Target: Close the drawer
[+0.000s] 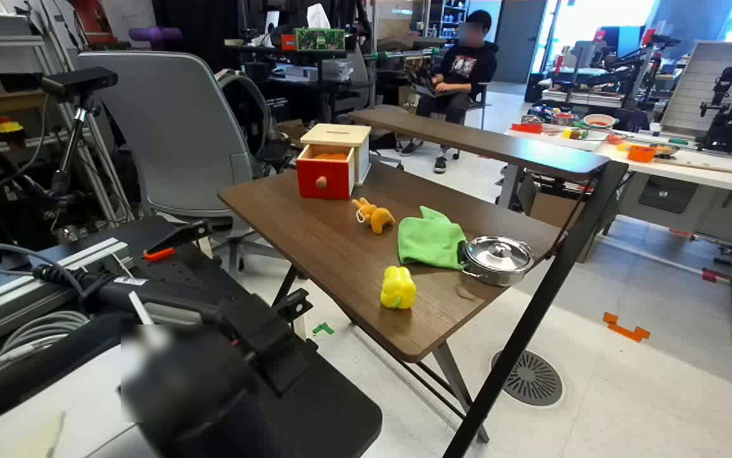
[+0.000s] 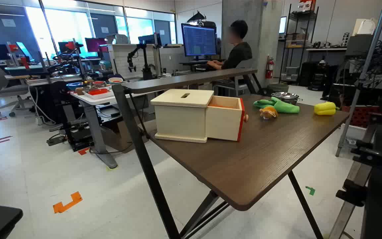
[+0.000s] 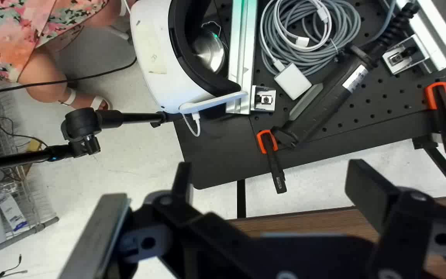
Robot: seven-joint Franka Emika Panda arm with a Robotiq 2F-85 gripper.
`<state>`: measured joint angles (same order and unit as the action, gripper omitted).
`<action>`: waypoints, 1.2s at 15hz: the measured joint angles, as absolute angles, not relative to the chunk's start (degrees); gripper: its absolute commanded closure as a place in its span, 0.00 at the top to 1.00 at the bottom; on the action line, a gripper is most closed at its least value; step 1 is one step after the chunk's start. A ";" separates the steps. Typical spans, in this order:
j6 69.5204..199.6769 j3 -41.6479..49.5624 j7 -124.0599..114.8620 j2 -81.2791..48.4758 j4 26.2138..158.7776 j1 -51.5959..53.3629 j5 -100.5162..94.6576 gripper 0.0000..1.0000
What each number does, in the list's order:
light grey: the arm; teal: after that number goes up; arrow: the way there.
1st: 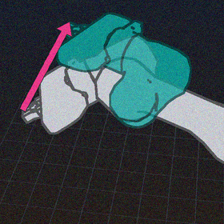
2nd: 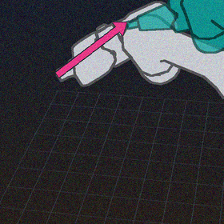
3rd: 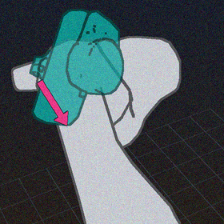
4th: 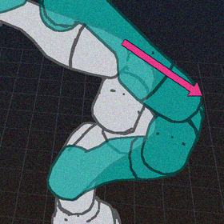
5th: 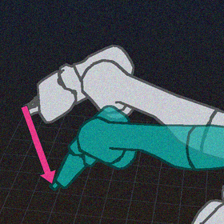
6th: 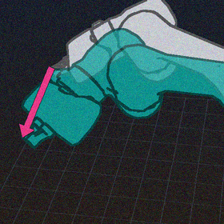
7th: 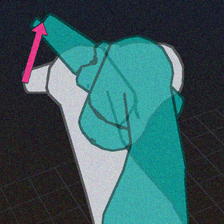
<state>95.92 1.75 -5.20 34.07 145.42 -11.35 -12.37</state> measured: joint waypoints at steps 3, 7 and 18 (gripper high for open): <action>95.94 1.75 -5.20 34.08 145.30 -11.35 -12.37 1.00; 95.94 1.75 -5.20 34.08 145.30 -11.35 -12.37 1.00; 111.47 1.75 -9.52 25.47 145.44 -10.92 -12.37 1.00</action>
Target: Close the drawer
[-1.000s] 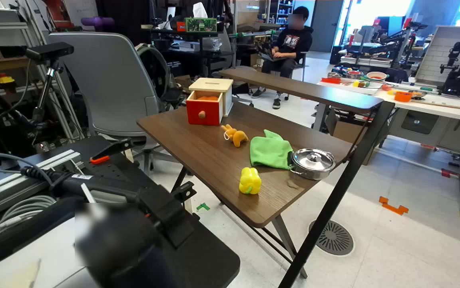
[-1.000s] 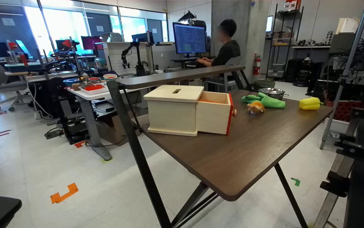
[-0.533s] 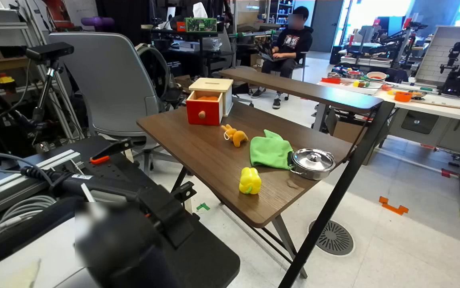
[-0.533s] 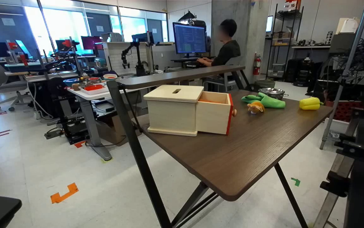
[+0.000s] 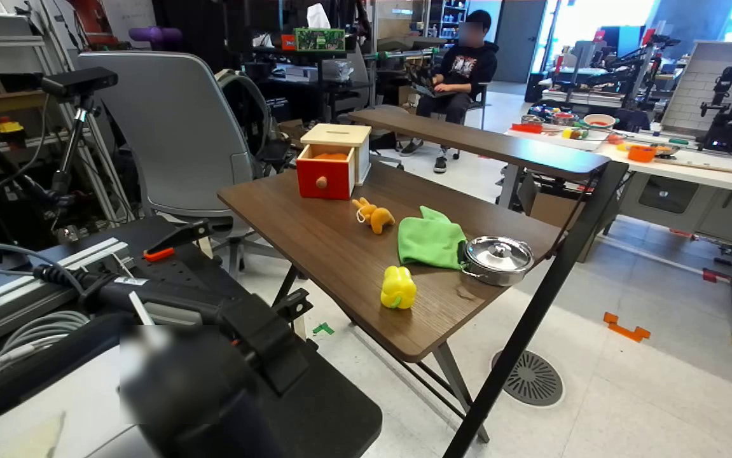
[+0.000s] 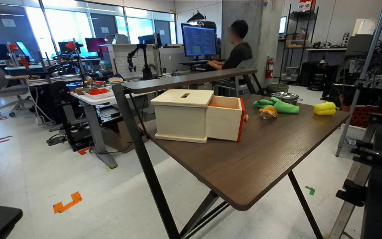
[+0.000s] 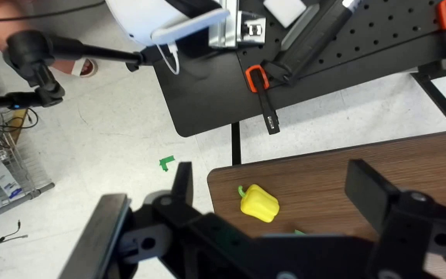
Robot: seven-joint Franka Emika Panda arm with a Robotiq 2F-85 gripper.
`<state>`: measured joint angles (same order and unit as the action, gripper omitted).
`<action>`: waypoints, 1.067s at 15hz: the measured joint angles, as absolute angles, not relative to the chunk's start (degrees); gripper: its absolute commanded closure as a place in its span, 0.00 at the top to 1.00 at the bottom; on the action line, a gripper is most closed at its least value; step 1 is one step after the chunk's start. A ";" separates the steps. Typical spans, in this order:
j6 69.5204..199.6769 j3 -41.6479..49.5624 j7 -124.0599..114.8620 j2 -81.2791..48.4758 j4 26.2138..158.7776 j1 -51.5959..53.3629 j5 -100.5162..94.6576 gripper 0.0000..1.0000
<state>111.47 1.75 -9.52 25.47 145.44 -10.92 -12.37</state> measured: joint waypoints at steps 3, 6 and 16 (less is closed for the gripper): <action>122.24 1.70 -9.95 16.50 144.24 -9.65 -12.27 1.00; 131.11 1.36 -9.92 5.60 140.44 -7.27 -12.10 1.00; 135.02 -2.71 -5.98 -22.83 118.13 0.93 -5.86 1.00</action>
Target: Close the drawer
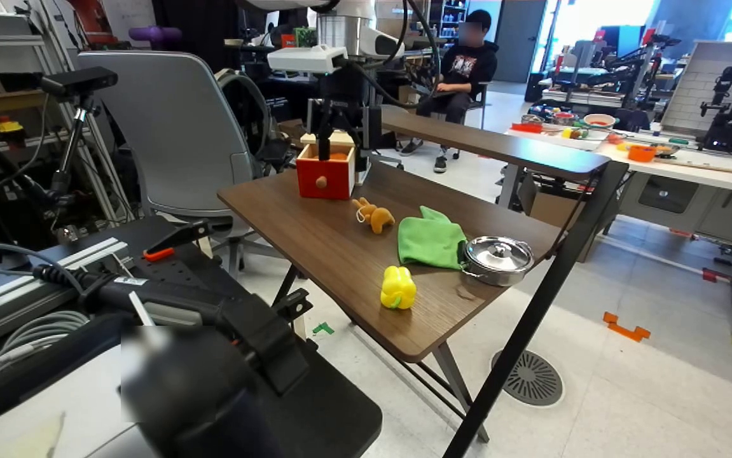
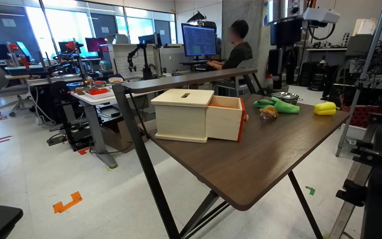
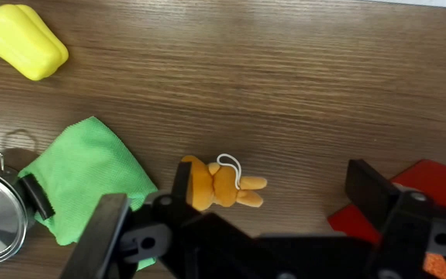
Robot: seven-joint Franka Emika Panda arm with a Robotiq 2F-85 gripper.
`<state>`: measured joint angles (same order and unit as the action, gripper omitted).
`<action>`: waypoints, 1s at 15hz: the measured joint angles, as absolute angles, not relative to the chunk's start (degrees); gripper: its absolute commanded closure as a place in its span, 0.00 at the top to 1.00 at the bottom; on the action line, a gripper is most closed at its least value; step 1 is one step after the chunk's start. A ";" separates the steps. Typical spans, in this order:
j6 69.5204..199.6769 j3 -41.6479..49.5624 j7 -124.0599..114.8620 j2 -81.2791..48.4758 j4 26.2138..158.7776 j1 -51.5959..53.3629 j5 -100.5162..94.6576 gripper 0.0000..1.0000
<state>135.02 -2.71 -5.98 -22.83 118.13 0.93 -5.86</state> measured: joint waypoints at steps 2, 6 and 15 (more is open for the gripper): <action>135.02 -2.39 -6.03 -22.97 118.40 1.07 -5.87 1.00; 135.00 -1.97 -6.03 -22.90 118.41 1.07 -5.88 1.00; 149.01 -3.65 7.06 -24.82 122.19 0.36 -3.86 1.00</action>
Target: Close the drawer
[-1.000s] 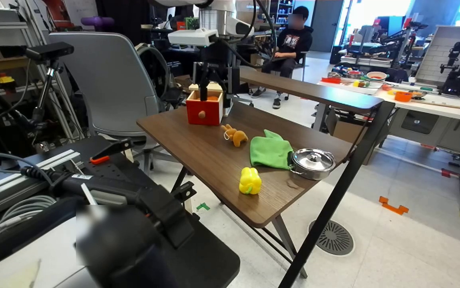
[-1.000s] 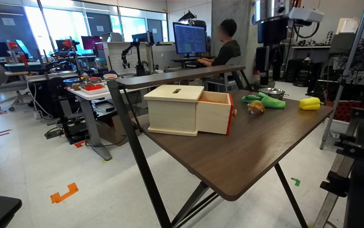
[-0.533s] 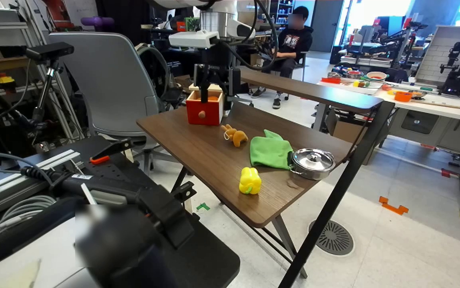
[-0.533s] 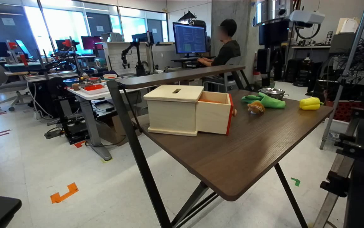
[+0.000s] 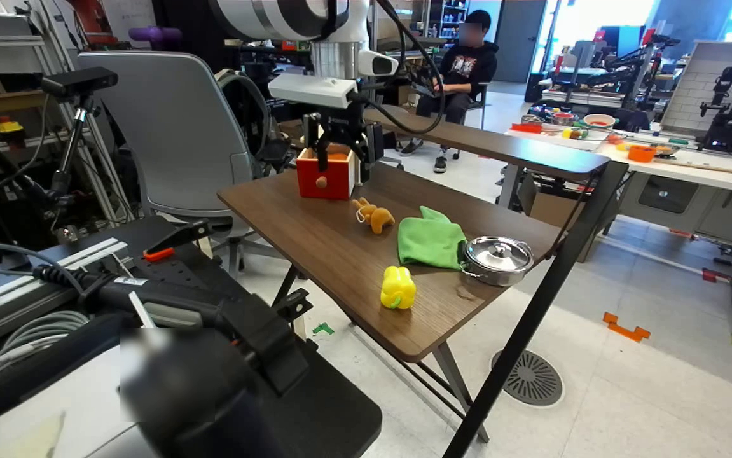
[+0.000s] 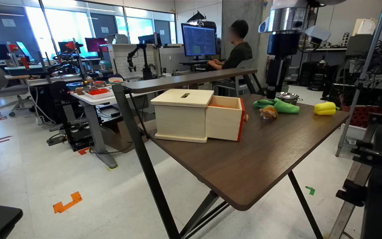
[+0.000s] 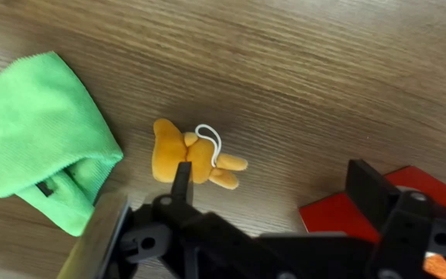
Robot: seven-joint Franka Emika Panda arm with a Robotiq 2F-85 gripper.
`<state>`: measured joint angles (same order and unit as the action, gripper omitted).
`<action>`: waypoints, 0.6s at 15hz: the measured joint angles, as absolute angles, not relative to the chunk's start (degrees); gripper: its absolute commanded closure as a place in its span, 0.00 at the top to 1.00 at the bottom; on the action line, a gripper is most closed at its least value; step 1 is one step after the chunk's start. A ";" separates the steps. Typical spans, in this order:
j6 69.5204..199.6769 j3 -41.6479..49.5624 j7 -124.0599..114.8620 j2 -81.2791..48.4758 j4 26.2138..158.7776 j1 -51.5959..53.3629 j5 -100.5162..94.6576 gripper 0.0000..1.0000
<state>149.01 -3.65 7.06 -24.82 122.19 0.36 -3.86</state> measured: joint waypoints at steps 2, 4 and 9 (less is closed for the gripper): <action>153.37 -6.00 12.99 -25.70 122.99 -1.27 -1.09 1.00; 156.83 -10.12 20.26 -26.57 123.73 -4.30 2.52 1.00; 157.45 -20.11 33.64 -28.54 124.27 -11.00 7.74 1.00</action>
